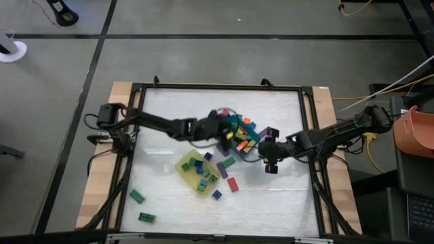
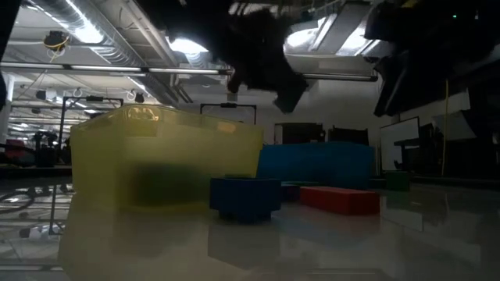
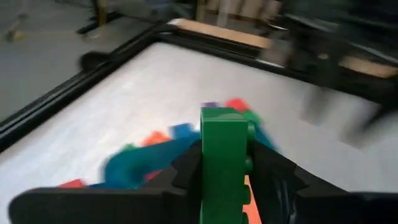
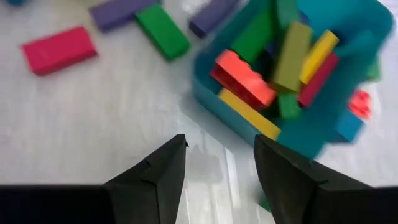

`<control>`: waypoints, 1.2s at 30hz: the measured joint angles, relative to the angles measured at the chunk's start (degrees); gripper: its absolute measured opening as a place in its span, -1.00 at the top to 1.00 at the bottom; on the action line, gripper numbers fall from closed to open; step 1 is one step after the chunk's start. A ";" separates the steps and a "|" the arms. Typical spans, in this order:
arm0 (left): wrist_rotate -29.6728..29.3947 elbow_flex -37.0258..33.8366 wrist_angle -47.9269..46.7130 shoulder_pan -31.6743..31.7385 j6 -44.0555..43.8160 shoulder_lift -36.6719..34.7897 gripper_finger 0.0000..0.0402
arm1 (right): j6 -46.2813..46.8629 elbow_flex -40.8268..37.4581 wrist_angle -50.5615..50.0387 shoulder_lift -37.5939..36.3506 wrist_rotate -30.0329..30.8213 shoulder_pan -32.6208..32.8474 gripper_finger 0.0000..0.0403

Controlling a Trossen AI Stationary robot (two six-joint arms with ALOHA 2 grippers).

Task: Sort blocks by size
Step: Put the large green game piece into the blue bin, then put the large green wooden block into the blue bin

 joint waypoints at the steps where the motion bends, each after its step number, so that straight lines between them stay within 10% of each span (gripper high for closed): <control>1: 0.01 0.00 -0.07 1.37 -1.36 0.44 0.47 | -0.19 -0.61 1.59 0.00 -0.02 0.64 0.05; 9: 5.13 0.00 -0.99 6.75 -12.13 2.13 0.31 | -5.61 -7.41 20.55 0.11 -2.80 1.48 0.05; 22: 5.98 0.00 -4.17 6.58 -5.42 -2.88 0.17 | -18.24 -10.50 43.21 5.33 -8.93 1.48 0.05; 36: 5.94 0.01 -23.33 3.87 -6.38 -16.20 0.30 | -25.43 3.12 35.13 24.07 -14.73 -3.66 0.05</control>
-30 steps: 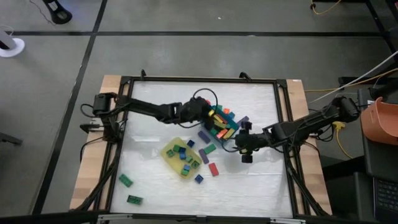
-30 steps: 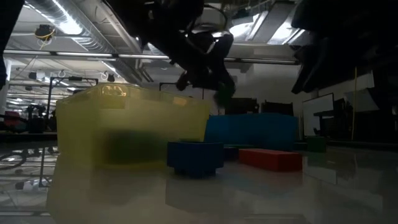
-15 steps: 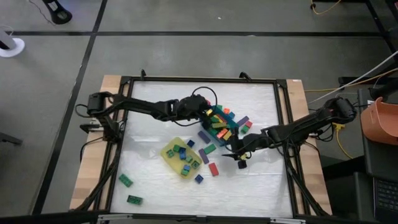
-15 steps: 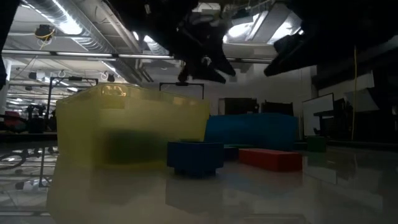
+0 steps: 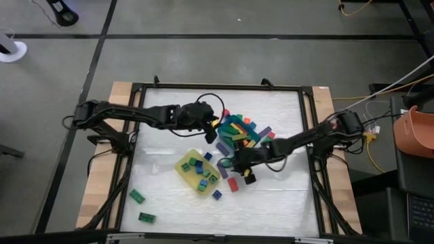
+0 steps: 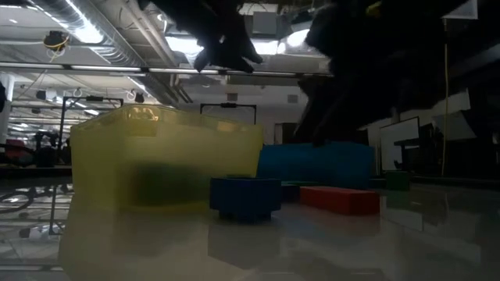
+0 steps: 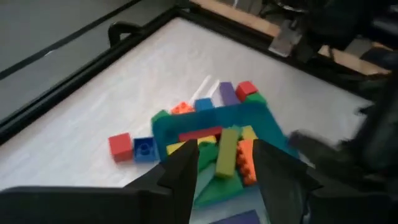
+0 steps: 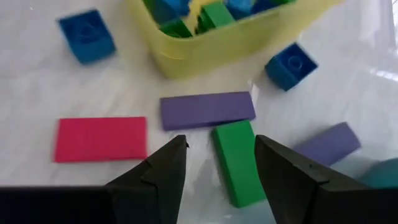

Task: Sort blocks by size
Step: Put the large green wooden block into the blue bin

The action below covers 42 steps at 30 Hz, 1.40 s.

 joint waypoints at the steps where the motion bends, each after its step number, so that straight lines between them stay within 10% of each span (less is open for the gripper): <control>1: 0.02 0.03 -1.03 -0.45 0.00 -0.36 0.31 | 0.00 1.25 -0.98 1.24 -0.61 -0.55 0.05; 42: -0.03 -0.03 -12.19 -18.75 -2.97 -0.49 0.34 | 4.52 19.02 -28.55 14.71 -4.07 -3.43 0.37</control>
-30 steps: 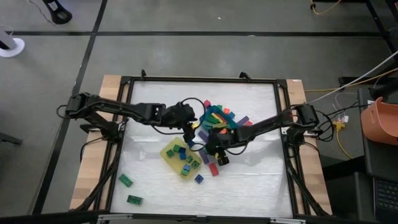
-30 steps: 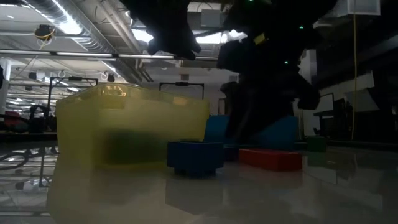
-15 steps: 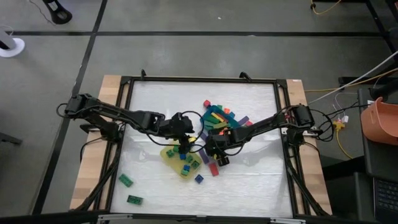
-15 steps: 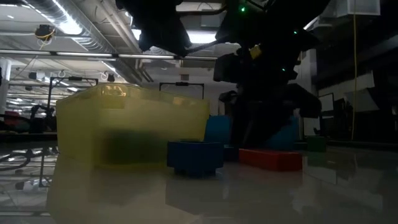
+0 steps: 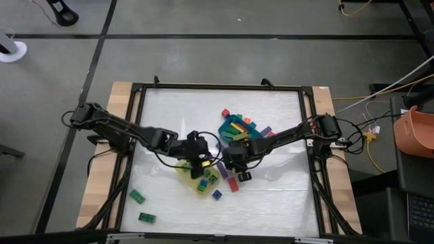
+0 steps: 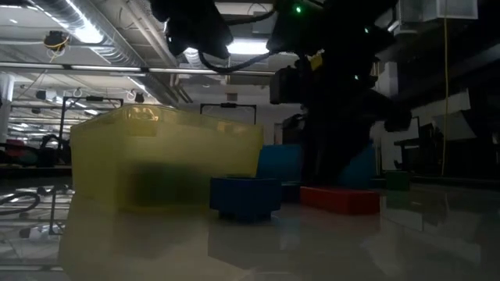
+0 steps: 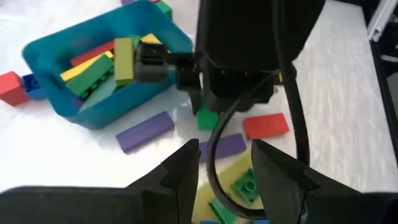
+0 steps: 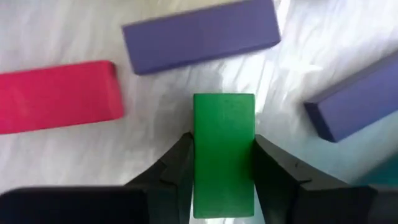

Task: Sort blocks by size
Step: Put the large green wooden block into the blue bin

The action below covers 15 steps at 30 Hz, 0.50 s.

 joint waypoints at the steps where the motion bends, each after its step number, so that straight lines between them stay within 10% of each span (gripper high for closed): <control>1: 0.00 0.00 -0.21 -0.41 0.00 0.00 0.34 | 0.02 1.55 -2.23 0.02 -0.06 0.00 0.34; 15: -0.68 0.22 -4.93 -5.01 -6.94 -0.09 0.34 | -1.62 17.81 -29.83 -0.05 10.55 0.00 0.36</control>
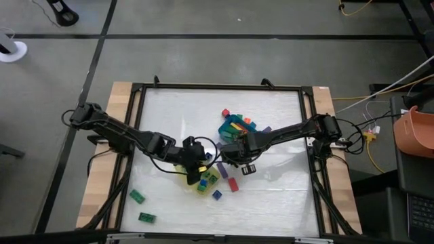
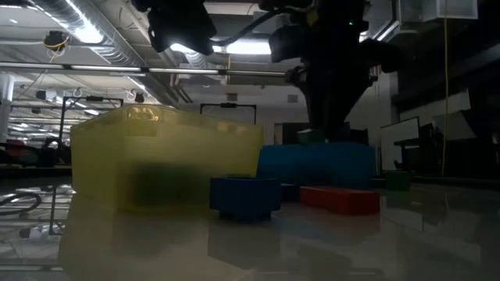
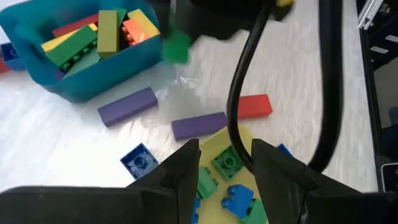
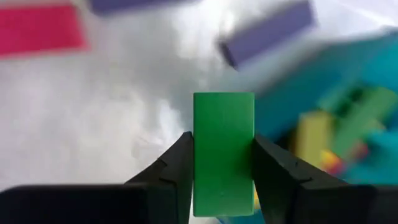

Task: Sort blocks by size
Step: Put the large green wooden block into the blue bin

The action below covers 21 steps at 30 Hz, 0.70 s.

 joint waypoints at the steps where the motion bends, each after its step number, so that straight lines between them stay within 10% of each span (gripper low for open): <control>1: -0.05 0.00 -0.03 -0.28 -0.22 -0.02 0.33 | -0.01 0.60 -1.73 0.00 2.04 0.00 0.34; 9: 1.63 -0.44 -2.45 -1.78 -1.65 0.25 0.33 | -0.13 0.93 -7.69 -0.42 20.04 -0.59 0.22; 21: 9.59 -0.24 -6.93 -7.76 -18.46 0.16 0.33 | 0.13 0.04 -8.32 -0.28 19.34 -4.34 0.20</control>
